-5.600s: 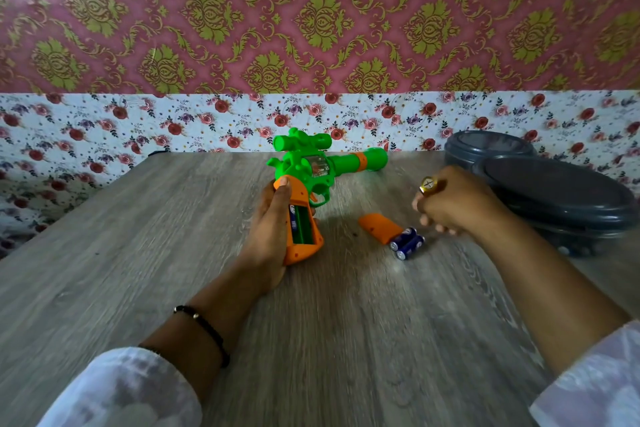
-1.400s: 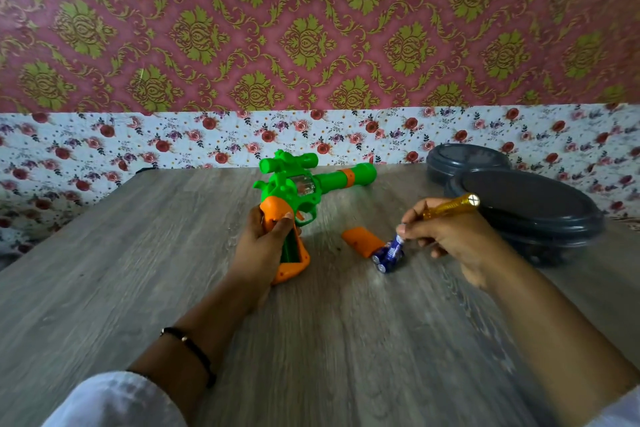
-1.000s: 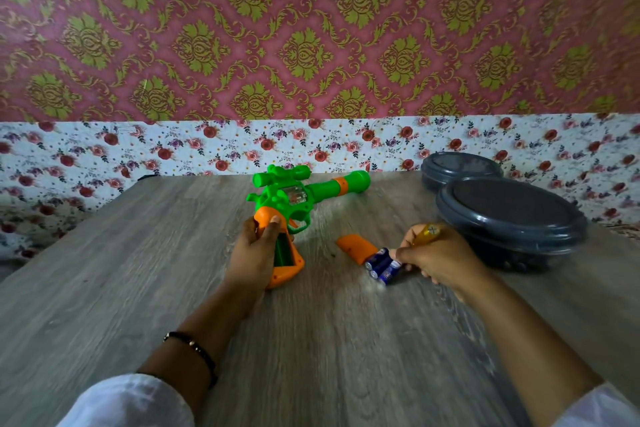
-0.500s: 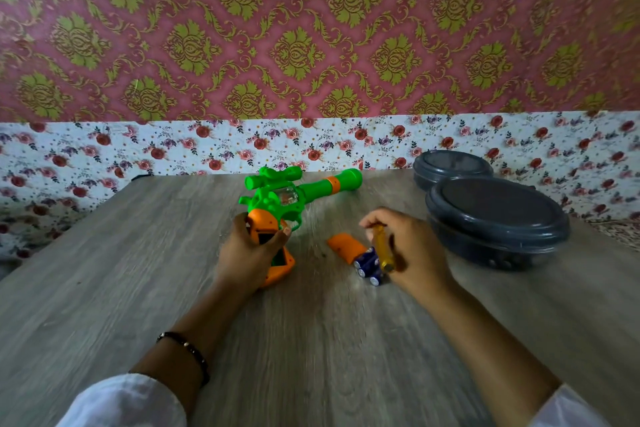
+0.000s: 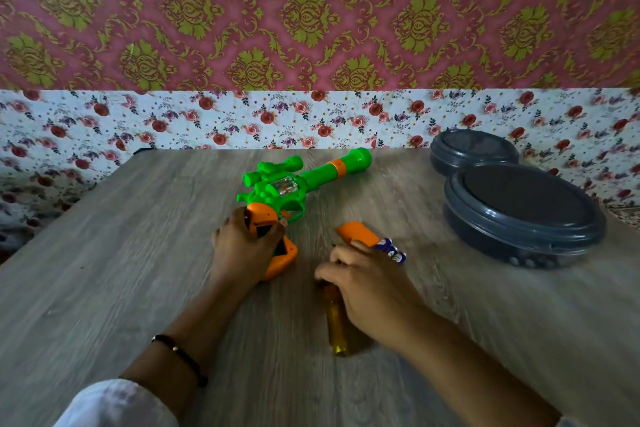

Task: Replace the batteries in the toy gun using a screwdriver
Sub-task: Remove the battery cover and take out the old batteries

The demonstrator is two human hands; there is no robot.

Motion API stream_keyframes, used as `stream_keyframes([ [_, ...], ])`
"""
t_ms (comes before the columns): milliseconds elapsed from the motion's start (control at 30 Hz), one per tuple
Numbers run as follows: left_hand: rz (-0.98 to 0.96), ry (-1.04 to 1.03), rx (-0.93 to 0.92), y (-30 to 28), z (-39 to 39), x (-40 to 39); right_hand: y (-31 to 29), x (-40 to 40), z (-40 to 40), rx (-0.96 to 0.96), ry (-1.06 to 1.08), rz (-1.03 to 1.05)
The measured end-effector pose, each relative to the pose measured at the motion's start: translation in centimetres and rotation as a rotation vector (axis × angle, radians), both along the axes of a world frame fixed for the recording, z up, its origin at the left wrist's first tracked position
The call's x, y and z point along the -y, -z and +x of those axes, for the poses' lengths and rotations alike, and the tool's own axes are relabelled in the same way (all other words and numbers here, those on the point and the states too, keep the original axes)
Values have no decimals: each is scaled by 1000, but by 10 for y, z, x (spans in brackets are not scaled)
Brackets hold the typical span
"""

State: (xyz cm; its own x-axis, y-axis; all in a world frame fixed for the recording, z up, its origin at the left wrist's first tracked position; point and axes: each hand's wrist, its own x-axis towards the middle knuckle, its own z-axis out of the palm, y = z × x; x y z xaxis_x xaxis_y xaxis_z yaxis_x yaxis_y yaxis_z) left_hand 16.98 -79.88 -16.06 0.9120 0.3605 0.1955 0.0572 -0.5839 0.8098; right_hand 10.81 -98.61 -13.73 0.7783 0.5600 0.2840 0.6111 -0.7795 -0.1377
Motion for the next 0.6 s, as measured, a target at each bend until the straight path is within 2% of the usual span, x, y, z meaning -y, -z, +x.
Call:
stream_keyframes([
  [333, 38, -19, -48, -5, -3, 3, -3, 1, 0, -39, 5, 64],
  [467, 64, -11, -26, -6, -7, 3, -18, 17, 3, 165, 92, 106],
  [600, 40, 34, -19, -5, -15, 1, -34, 50, 23, 389, 308, -57],
])
